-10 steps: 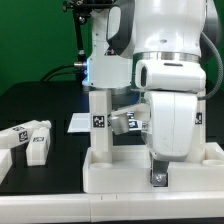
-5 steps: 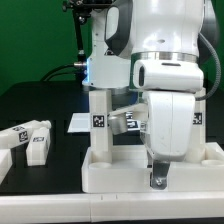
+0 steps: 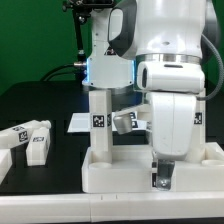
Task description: Assemble desk
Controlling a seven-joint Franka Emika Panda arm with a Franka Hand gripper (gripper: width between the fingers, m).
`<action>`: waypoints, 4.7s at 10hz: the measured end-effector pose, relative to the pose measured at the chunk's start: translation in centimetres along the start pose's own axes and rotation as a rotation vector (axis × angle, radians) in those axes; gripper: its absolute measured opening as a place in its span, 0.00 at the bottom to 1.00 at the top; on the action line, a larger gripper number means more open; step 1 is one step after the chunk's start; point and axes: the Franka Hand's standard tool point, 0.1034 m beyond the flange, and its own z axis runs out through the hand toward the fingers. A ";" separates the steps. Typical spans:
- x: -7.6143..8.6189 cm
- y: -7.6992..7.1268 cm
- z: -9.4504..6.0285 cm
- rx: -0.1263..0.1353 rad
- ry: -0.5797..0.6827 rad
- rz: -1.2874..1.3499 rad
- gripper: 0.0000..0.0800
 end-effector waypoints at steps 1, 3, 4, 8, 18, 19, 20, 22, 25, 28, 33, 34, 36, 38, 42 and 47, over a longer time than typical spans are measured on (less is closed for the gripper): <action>0.4 -0.5 -0.1 0.006 0.001 0.010 0.81; 0.1 -1.1 -0.2 0.015 -0.001 0.019 0.81; 0.3 -1.4 -0.2 0.021 -0.002 0.049 0.81; 0.9 -3.3 0.3 0.047 -0.005 0.092 0.81; -2.8 1.6 -3.6 0.023 -0.026 0.332 0.81; -4.2 1.8 -4.1 0.044 -0.037 0.412 0.81; -6.4 2.4 -5.3 0.064 -0.048 0.498 0.81; -9.9 3.6 -7.5 0.062 -0.065 0.623 0.81; -9.2 3.3 -7.0 0.066 -0.065 0.816 0.81; -13.1 3.2 -7.3 0.112 -0.085 1.054 0.81; -15.2 1.5 -7.1 0.186 -0.167 1.490 0.81; -15.5 1.5 -7.0 0.188 -0.165 1.456 0.81; -17.6 0.2 -7.0 0.273 -0.209 1.473 0.81; -16.7 -0.7 -7.5 0.424 -0.313 1.464 0.81; -16.1 -1.8 -7.4 0.655 -0.516 1.439 0.81; -16.2 -3.6 -7.2 0.892 -0.726 1.361 0.81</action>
Offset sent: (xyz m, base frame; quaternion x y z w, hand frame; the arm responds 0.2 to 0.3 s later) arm -0.0194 -0.0088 0.0032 0.0177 -0.0370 0.0114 0.9991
